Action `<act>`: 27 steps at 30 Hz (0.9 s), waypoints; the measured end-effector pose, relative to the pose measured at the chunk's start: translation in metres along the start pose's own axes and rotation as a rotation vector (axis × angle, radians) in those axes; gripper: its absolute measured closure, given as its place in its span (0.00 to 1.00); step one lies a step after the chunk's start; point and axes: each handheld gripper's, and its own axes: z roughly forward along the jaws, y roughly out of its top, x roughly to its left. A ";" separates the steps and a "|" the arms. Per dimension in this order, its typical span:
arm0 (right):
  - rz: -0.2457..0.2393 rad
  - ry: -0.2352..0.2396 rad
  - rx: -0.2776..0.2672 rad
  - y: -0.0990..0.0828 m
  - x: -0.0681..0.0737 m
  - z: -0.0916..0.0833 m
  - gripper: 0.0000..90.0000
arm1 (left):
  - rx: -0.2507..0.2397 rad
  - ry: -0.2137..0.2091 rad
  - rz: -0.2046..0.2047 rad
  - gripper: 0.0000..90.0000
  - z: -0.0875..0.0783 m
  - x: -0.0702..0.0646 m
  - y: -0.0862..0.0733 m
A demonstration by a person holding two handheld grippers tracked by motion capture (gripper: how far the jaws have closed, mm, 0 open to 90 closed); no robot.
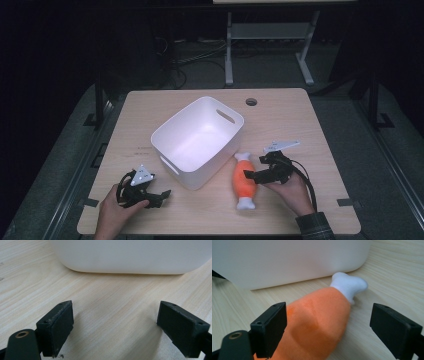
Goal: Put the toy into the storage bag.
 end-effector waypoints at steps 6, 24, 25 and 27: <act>0.008 -0.007 0.010 0.001 0.006 0.009 0.11 | -0.002 0.001 -0.001 0.14 0.000 0.000 0.000; 0.036 0.025 0.047 -0.008 0.009 0.030 0.07 | 0.000 0.000 0.001 0.14 0.000 0.000 0.000; 0.039 0.030 0.046 -0.009 0.009 0.030 0.07 | 0.000 0.000 0.001 0.14 0.000 0.000 0.000; 0.048 0.041 0.042 -0.012 0.009 0.032 0.10 | 0.000 0.000 0.000 0.14 0.000 0.000 0.000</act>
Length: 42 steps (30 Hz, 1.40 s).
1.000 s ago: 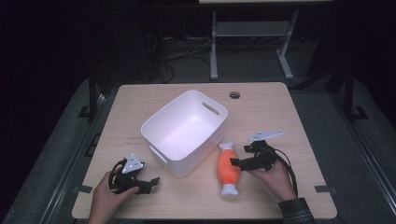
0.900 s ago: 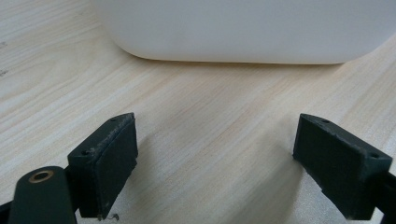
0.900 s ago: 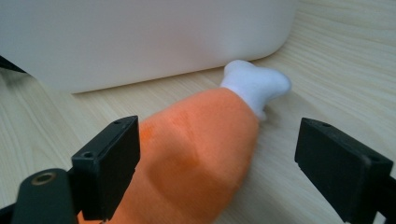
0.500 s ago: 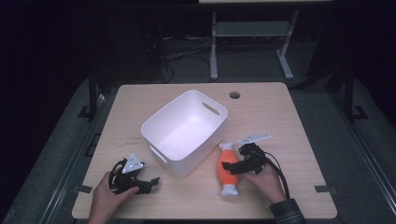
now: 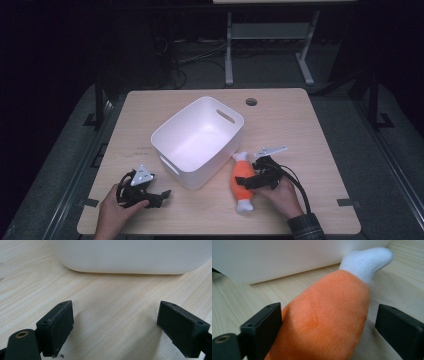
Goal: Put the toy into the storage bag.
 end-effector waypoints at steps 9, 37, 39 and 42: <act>-0.024 0.038 -0.028 -0.005 0.002 0.002 0.27 | 0.000 0.000 0.001 0.14 0.000 0.000 0.000; -0.143 0.025 -0.058 -0.008 -0.005 -0.036 0.45 | 0.000 0.000 0.000 0.14 0.000 0.000 0.000; -0.145 0.025 -0.060 -0.008 -0.006 -0.038 0.45 | 0.000 0.000 0.000 0.14 0.000 0.000 0.000; -0.150 0.028 -0.061 -0.010 -0.009 -0.044 0.45 | -0.001 0.000 0.000 0.14 0.000 0.000 0.000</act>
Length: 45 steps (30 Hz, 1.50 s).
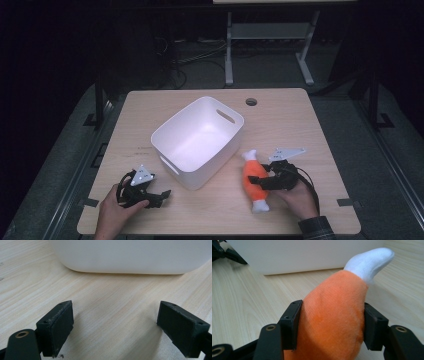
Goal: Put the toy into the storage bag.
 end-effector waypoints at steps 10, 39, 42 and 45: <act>-0.029 -0.005 -0.031 0.000 -0.009 -0.020 0.45 | 0.001 0.000 0.000 0.14 0.000 0.000 0.000; -0.117 0.054 -0.112 0.028 -0.018 -0.053 0.45 | -0.001 0.001 -0.006 0.14 0.000 0.000 0.000; -0.125 0.060 -0.119 0.031 -0.017 -0.053 0.45 | -0.001 0.000 -0.004 0.14 0.000 0.000 0.000; -0.140 0.064 -0.119 0.037 -0.016 -0.055 0.45 | -0.001 0.000 -0.004 0.14 0.000 0.000 0.000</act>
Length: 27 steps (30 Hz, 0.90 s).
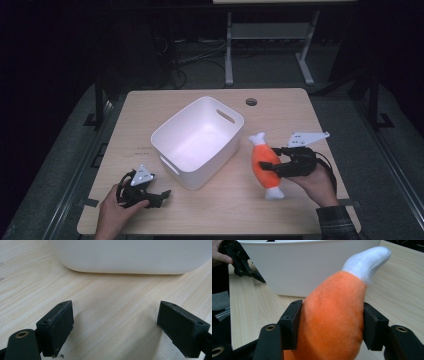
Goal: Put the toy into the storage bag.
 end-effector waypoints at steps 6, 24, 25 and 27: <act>-0.014 0.017 -0.020 0.014 0.000 -0.005 0.45 | 0.001 0.000 -0.001 0.14 0.000 0.000 0.000; -0.055 0.041 -0.056 0.049 -0.001 -0.009 0.45 | 0.001 -0.001 -0.001 0.14 0.000 0.000 0.000; -0.056 0.042 -0.053 0.050 -0.001 -0.008 0.45 | 0.001 -0.001 0.000 0.14 0.000 0.000 0.000; -0.061 0.046 -0.056 0.054 -0.002 -0.007 0.45 | 0.000 -0.001 -0.001 0.14 0.000 0.000 0.000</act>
